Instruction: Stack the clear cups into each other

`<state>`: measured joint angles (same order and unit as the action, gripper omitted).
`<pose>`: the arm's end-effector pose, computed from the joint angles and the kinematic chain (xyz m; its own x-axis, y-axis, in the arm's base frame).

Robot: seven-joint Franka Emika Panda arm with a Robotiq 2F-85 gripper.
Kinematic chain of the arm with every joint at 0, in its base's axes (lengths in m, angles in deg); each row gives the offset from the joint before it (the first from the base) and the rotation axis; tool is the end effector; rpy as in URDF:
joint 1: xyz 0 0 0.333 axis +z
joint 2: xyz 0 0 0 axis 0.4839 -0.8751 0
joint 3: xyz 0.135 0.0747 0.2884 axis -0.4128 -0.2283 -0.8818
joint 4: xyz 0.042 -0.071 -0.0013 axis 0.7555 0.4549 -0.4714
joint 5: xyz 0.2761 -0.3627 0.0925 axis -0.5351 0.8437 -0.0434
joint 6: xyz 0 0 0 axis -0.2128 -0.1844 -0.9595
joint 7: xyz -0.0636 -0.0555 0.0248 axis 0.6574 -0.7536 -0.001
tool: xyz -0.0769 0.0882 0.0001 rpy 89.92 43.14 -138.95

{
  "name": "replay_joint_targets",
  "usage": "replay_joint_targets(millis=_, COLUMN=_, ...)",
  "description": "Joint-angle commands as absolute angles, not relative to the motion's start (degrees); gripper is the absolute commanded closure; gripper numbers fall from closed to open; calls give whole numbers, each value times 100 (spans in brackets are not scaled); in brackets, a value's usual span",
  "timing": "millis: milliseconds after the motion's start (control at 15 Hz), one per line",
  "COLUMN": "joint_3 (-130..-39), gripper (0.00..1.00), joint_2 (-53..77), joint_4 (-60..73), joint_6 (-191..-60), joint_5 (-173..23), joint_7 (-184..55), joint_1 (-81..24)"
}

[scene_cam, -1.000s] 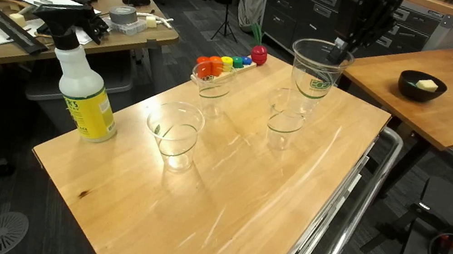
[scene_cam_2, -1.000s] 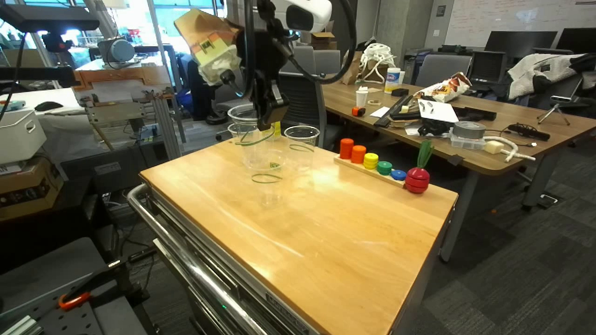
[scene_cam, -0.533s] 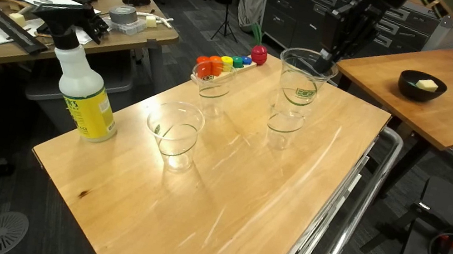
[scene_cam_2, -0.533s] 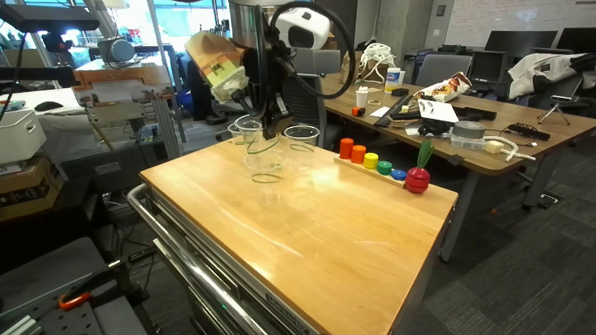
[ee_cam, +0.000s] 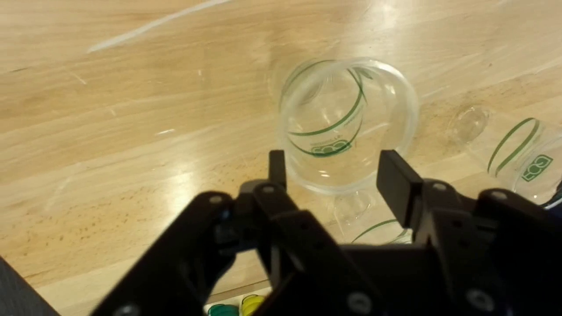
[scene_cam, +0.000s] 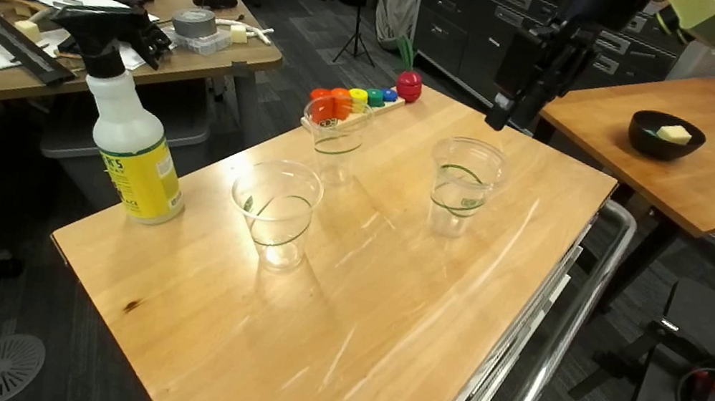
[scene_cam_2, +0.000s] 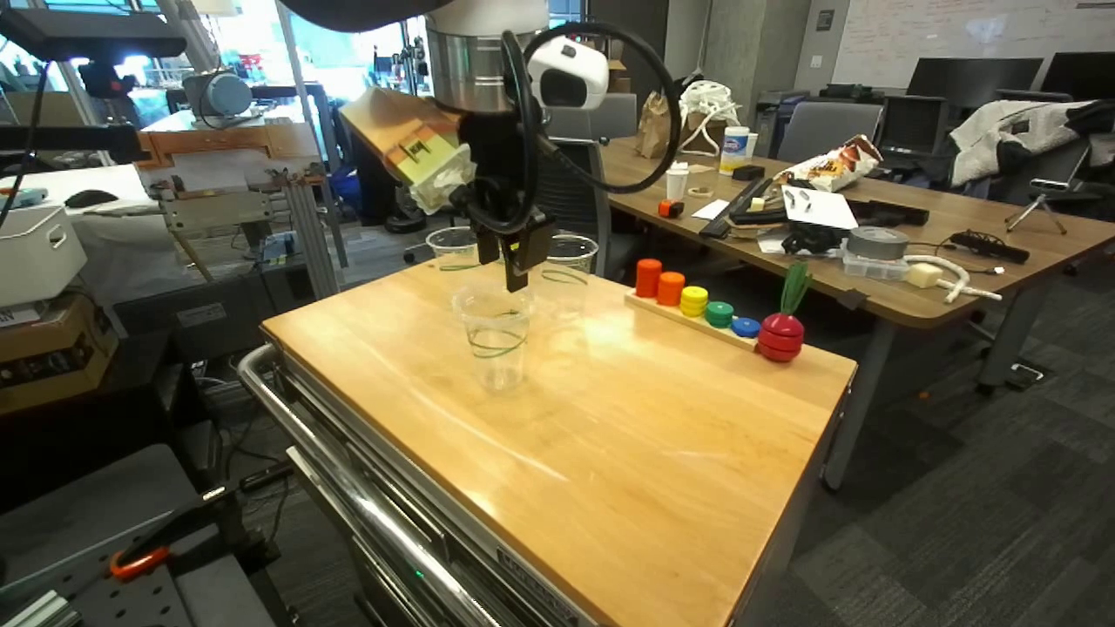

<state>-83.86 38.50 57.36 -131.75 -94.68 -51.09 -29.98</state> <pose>0.5135 -0.0451 0.3120 0.9756 -0.1717 0.1370 -0.1419 -0.9687 -0.2039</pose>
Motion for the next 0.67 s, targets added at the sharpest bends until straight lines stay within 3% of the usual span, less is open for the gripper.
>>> replay_joint_targets(millis=0, joint_3=-8447, gripper=13, joint_2=3981, joint_4=5905, joint_6=-13358, joint_5=-9079, joint_7=-5124, joint_1=-3008)
replay_joint_targets(millis=133, joint_3=-8453, gripper=1, joint_2=3867, joint_4=5873, joint_6=-13295, joint_5=-8864, joint_7=-5204, joint_1=-3026)
replay_joint_targets(millis=600, joint_3=-8585, gripper=0, joint_2=3156, joint_4=5467, joint_6=-13198, joint_5=-7975, joint_7=-5975, joint_1=-3054)
